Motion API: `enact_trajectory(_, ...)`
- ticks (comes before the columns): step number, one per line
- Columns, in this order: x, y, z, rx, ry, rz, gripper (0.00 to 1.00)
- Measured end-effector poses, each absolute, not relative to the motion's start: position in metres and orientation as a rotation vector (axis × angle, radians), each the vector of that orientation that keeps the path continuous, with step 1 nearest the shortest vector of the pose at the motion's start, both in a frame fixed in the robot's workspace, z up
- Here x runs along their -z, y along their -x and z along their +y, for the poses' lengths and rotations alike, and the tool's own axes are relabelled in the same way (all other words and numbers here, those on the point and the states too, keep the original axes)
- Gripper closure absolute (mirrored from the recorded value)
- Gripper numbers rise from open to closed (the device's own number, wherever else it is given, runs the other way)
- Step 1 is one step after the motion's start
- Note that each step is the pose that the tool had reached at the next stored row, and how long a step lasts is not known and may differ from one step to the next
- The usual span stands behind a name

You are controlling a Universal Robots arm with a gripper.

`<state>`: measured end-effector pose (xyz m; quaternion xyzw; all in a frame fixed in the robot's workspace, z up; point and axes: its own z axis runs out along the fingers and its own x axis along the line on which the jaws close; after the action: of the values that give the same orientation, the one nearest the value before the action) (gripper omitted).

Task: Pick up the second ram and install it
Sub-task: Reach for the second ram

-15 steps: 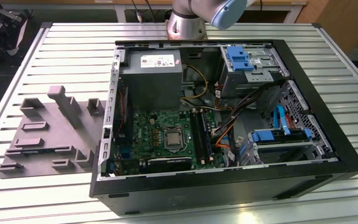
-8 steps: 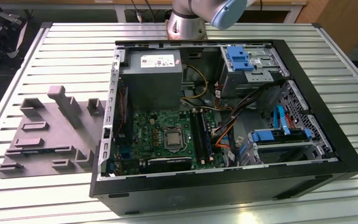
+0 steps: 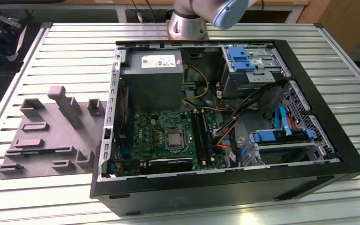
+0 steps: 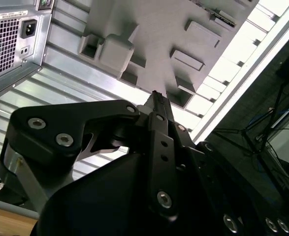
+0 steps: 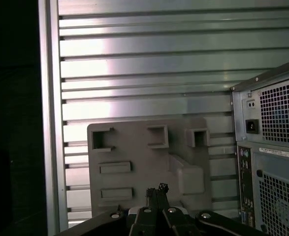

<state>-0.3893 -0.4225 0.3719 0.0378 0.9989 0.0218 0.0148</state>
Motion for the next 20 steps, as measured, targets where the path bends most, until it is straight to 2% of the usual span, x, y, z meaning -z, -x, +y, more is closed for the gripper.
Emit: enact_trajectory(20, -0.3643, 0.3916, -0.4294, -0.068, -0.118, 3.109, 0.89)
